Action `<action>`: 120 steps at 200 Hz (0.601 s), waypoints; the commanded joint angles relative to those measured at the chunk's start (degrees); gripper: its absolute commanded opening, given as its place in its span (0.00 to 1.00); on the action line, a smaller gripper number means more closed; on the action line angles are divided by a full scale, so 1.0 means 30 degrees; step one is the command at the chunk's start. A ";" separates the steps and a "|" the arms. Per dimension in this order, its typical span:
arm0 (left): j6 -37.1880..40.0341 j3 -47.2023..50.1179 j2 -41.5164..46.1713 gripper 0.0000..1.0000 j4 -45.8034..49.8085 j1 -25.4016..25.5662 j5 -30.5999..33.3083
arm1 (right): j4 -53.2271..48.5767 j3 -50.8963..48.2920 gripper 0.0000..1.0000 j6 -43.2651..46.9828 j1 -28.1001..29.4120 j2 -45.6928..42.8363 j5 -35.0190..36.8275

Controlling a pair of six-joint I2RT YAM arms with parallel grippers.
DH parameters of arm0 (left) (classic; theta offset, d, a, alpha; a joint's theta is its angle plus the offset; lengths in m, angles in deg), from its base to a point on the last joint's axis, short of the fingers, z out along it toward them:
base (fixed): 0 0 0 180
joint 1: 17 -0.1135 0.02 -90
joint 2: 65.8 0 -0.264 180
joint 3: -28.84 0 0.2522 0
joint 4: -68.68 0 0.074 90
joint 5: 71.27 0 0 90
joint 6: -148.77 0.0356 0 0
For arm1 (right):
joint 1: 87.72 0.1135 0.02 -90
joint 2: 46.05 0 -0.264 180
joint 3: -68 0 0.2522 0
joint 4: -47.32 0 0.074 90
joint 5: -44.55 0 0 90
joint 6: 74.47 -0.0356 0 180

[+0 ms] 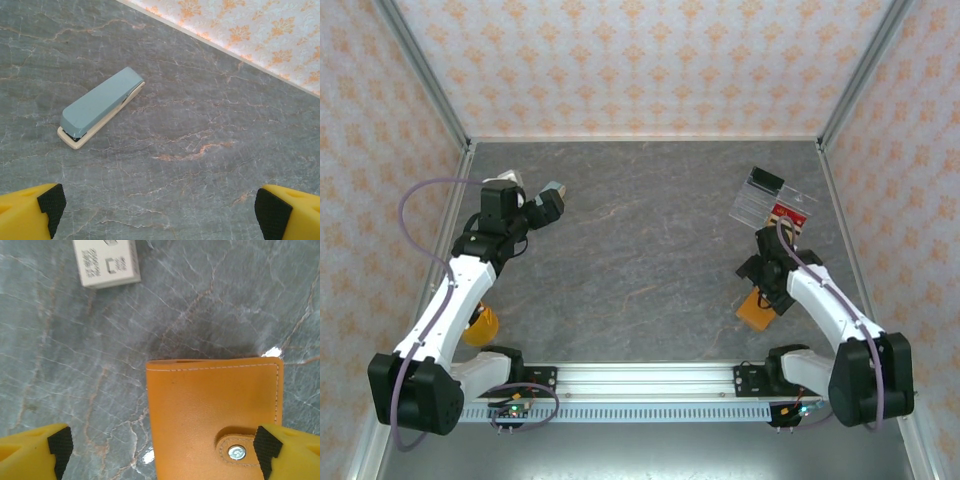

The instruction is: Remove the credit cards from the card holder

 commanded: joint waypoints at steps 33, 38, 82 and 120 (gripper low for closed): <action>0.0010 -0.0576 -0.1163 1.00 0.0132 0.0071 -0.1919 | 0.2864 -0.0366 0.92 -0.0591 0.0770 0.1894 -0.2569; -0.0030 -0.0592 -0.1295 1.00 0.0088 0.0057 -0.2148 | 0.3109 -0.0287 0.91 -0.0649 0.1003 0.2153 -0.2622; -0.0728 -0.0556 -0.2563 1.00 -0.0153 0.0179 -0.3256 | 0.5565 0.2011 0.91 -0.1192 0.4213 0.6243 -0.2846; -0.1033 -0.0571 -0.3550 1.00 -0.0005 0.0750 -0.3429 | 0.7144 0.6768 0.89 -0.0979 0.7204 1.1301 -0.3277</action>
